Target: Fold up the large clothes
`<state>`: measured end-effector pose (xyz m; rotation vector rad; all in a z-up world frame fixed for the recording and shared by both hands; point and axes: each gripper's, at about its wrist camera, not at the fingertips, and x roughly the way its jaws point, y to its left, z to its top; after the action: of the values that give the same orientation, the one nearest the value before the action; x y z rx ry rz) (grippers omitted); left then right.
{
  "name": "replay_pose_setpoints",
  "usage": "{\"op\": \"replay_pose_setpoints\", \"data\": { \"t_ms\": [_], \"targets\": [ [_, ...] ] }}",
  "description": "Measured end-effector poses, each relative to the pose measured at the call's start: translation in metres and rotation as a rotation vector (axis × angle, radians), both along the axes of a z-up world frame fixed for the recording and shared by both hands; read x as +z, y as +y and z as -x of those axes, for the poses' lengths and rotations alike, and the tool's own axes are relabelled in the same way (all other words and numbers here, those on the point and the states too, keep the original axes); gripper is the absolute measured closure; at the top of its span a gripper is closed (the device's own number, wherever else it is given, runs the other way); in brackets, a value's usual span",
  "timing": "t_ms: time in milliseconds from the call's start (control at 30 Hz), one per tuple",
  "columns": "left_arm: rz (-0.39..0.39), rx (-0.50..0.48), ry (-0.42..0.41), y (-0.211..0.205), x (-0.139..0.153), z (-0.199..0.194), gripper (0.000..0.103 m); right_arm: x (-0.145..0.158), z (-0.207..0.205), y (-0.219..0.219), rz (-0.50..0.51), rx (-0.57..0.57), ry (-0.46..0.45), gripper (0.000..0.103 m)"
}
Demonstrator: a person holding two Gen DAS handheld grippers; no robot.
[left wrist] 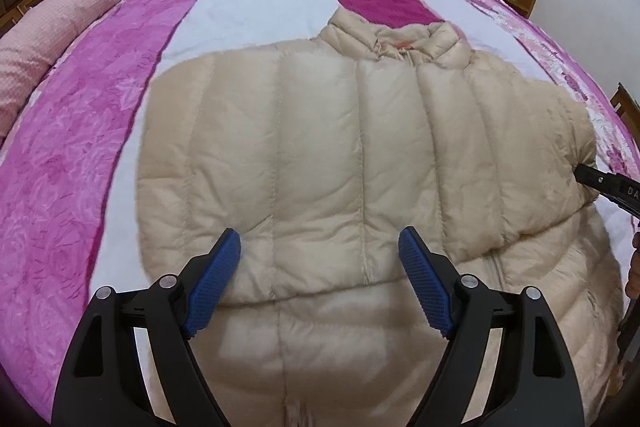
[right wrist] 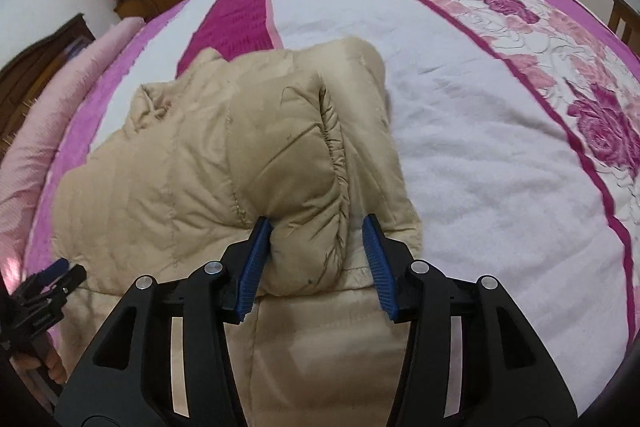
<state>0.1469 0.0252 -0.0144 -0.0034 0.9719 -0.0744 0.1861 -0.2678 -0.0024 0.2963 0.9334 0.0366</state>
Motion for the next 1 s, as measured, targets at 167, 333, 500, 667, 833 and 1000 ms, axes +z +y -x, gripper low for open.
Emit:
{"op": "replay_pose_setpoints", "data": {
  "t_ms": [167,333,500,667,833,1000],
  "targets": [
    [0.011,-0.006,-0.025,0.008,0.024,0.029,0.024,0.033,0.039,-0.006,0.010,0.034,-0.046,0.041],
    [-0.021,-0.023,-0.035,0.012,0.038,0.060,0.024,0.048,0.087,-0.005,0.004,0.122,-0.032,0.033],
    [-0.034,-0.032,-0.012,0.017,0.037,0.092,0.024,0.041,0.124,0.001,0.004,0.186,0.008,0.033],
    [-0.032,-0.025,0.001,0.022,0.031,0.115,0.024,0.027,0.152,0.008,0.025,0.230,0.059,0.031],
    [-0.024,0.001,0.006,0.031,0.025,0.135,0.024,0.016,0.175,0.010,0.054,0.239,0.094,0.029],
    [-0.052,0.020,0.029,0.043,0.013,0.155,0.024,0.001,0.191,0.017,0.087,0.251,0.126,0.026]
  ]
}}
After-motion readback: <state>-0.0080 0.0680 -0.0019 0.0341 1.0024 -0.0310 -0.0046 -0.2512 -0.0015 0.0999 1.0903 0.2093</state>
